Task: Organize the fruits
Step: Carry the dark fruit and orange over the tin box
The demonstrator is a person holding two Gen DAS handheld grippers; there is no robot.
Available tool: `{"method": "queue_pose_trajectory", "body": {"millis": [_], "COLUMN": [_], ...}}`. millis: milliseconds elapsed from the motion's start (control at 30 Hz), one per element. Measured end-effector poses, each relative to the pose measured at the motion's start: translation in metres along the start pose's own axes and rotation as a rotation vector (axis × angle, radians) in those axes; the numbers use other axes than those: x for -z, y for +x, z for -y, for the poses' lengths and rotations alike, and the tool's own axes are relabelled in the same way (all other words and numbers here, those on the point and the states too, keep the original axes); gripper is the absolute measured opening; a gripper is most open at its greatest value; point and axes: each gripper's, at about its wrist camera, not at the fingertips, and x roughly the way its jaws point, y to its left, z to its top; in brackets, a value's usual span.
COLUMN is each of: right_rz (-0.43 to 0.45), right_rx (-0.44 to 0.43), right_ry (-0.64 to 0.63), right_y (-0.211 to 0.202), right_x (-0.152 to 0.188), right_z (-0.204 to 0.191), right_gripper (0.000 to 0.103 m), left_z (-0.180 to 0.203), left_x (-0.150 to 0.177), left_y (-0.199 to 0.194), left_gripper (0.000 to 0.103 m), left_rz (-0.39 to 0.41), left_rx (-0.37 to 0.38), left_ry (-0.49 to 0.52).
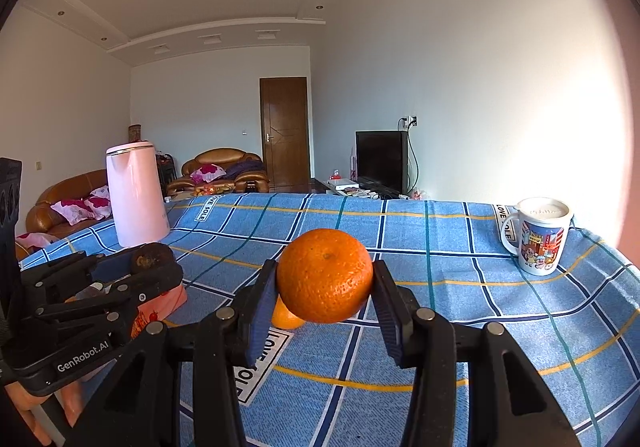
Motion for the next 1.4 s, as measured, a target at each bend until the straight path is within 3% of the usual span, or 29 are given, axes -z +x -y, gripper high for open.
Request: {"method": "queue_pose_trajectory", "body": {"millis": [300, 700, 1400], "right_rz": [0.027, -0.011, -0.065], "right_rx": [0.002, -0.009, -0.191], "right_ry": [-0.011, -0.015, -0.048], "right_y": [-0.011, -0.007, 0.028], "right_x": [0.001, 0.001, -0.016], "right_z": [-0.007, -0.021, -0.088], "right_gripper": [0.048, 0.048, 0.048], "left_z": [-0.004, -0.016, -0.077], "left_x": [0.000, 0.000, 0.002], "left_y": [-0.002, -0.006, -0.022], "left_gripper": [0.040, 0.040, 0.040], "left_rz": [0.007, -0.004, -0.049], "left_rx": [0.007, 0.027, -0.042], "left_ry": [-0.010, -0.038, -0.115]}}
